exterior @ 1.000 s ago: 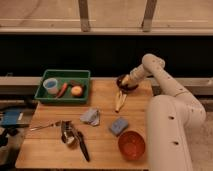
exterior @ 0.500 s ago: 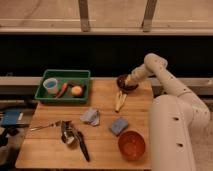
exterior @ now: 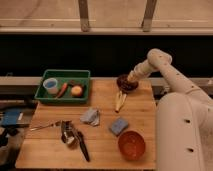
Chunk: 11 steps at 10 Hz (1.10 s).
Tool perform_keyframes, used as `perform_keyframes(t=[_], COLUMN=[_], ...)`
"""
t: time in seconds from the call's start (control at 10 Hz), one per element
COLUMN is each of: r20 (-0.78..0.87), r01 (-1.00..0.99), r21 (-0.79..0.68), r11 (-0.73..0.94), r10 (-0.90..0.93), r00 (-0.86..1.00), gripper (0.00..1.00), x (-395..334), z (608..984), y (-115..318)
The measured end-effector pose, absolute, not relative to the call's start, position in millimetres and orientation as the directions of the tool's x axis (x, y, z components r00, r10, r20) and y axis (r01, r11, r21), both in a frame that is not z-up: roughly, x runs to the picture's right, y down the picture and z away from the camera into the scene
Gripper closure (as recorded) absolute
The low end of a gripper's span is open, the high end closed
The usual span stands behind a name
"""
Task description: Place grapes in red bowl
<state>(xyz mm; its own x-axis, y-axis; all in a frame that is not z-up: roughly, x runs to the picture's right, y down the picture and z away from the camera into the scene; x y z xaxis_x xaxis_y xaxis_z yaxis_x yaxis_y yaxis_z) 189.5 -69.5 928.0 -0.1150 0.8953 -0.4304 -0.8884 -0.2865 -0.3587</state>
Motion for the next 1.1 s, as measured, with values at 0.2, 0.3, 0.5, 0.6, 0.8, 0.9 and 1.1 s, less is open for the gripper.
perform_keyframes(t=[0.2,0.3,0.5,0.6,0.8,0.9,1.1], r20=[-0.424,-0.425,-0.441,-0.447,-0.463,-0.471,-0.487], r01=[-0.901,-0.912,-0.939,-0.946,-0.96,-0.964,-0.964], r21=[-0.359,-0.35,-0.308,-0.292,-0.252,-0.239,-0.236], r11=[-0.243,-0.214,-0.156,-0.143,-0.12,-0.117,-0.125], r10=[0.903,0.904,0.897,0.895,0.886,0.882,0.874], r00=[-0.074,-0.049,-0.004,0.003,0.01,0.01,0.005], gripper=[1.0,1.0,1.0,1.0,1.0,1.0,1.0], x=[187,189,190,193,206,211,218], z=[903,887,848,833,791,773,742], y=[-85,-92,-98,-96,-77,-65,-39])
